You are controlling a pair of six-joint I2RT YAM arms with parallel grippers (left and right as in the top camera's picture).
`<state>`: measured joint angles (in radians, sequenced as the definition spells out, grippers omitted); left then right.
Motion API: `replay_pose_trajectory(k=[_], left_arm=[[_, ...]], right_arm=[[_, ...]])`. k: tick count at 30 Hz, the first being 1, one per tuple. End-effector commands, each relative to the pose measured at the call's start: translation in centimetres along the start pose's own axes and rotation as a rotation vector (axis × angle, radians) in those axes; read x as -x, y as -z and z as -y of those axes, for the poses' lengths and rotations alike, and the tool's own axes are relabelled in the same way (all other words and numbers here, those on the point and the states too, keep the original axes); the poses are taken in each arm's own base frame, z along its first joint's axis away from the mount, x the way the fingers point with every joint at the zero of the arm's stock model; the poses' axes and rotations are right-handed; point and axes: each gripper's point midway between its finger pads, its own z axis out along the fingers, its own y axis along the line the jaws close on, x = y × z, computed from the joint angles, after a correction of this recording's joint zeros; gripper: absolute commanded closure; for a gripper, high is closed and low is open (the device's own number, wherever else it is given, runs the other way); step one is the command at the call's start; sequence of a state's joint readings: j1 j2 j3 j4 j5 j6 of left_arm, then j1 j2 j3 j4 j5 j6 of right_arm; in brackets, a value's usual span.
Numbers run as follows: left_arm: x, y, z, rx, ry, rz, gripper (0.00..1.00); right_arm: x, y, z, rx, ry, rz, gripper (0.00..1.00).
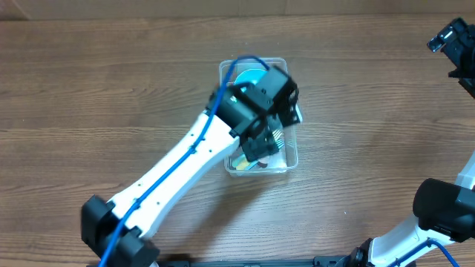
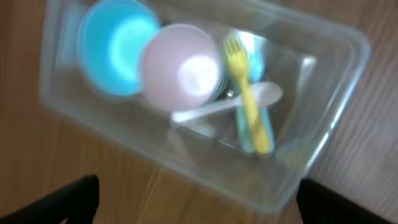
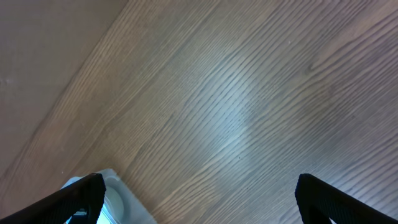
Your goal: Pack container
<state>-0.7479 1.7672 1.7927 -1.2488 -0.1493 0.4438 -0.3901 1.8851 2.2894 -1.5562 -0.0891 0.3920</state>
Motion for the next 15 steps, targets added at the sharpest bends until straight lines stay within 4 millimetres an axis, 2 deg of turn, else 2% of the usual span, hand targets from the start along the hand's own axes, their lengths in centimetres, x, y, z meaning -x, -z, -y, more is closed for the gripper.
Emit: replay_pose_trajectory(k=[1, 2, 3, 5, 9, 15], left_arm=[[-3.7, 5.6, -6.1, 0.223, 0.422, -0.06, 0.0], [-5.4, 6.5, -7.0, 0.244, 0.524, -0.083, 0.0], [-8.3, 7.6, -8.5, 0.269, 0.703, -0.108, 0.0], [-11.7, 8.8, -10.3, 0.306, 0.879, -0.128, 0.0], [-16.9, 11.5, -13.4, 0.332, 1.133, -0.074, 0.0], [-21.4, 15.5, -15.0, 0.375, 1.321, 0.042, 0.0]], right_arm=[[0.2, 0.7, -0.1, 0.006, -0.001, 0.023, 0.0], [0.2, 0.7, -0.2, 0.006, -0.001, 0.024, 0.0], [0.2, 0.7, -0.1, 0.006, -0.001, 0.023, 0.0], [0.2, 0.7, -0.1, 0.006, -0.001, 0.023, 0.0], [0.2, 0.7, -0.2, 0.006, -0.001, 0.024, 0.0], [0.2, 0.7, -0.1, 0.006, -0.001, 0.023, 0.0]])
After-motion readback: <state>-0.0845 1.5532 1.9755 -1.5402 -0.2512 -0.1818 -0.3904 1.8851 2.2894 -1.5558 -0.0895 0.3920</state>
